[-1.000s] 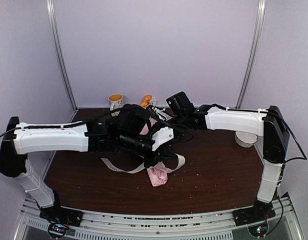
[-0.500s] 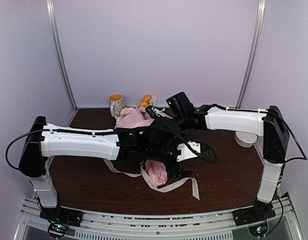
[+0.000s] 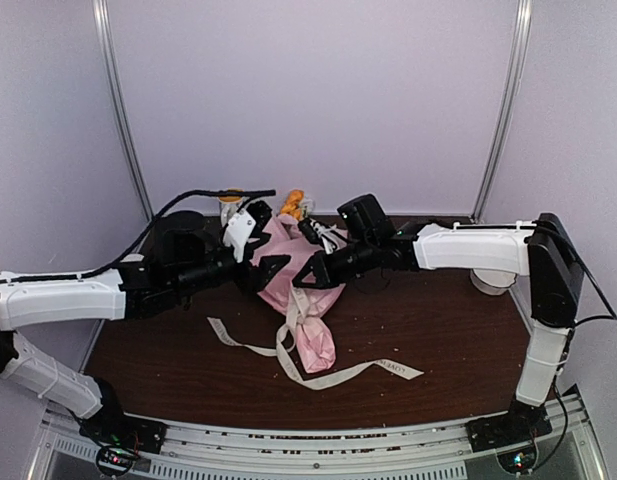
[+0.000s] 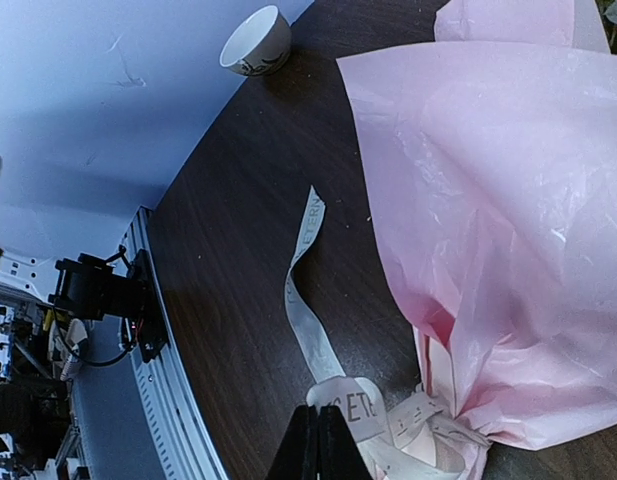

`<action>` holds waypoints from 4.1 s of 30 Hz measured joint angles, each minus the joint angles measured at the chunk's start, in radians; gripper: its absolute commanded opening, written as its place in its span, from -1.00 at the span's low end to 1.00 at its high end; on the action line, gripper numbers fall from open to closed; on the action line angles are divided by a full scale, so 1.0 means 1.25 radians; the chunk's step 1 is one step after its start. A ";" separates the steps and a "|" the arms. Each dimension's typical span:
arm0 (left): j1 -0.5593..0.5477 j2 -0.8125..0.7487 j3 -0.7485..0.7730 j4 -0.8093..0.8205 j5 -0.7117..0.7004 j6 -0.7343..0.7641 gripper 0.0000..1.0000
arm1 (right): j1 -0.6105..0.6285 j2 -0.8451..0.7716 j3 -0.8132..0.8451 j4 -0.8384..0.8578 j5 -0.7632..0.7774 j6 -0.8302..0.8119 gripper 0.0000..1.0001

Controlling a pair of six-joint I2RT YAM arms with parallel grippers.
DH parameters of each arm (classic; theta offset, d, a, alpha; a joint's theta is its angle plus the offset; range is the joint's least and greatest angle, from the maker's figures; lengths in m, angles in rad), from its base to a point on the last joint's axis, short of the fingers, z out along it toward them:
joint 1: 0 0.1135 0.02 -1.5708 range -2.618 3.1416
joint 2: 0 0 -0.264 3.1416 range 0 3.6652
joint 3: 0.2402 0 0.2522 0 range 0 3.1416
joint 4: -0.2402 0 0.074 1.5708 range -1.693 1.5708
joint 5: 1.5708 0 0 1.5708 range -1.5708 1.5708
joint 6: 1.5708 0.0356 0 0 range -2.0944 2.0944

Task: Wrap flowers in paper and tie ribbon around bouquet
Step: Cross the half-tied ribbon over the folded bouquet.

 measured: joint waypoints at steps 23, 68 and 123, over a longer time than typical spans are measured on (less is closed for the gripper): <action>0.074 0.161 -0.091 0.138 0.191 -0.135 -1.00 | 0.036 -0.038 -0.030 0.145 0.015 0.136 -0.95; 0.135 0.191 -0.245 0.313 0.197 -0.252 -1.00 | 0.357 0.164 0.077 -0.323 0.519 -0.168 -1.00; 0.132 -0.062 -0.347 0.080 0.190 -0.333 0.50 | -0.033 -0.131 -0.233 -0.027 0.277 0.132 -1.00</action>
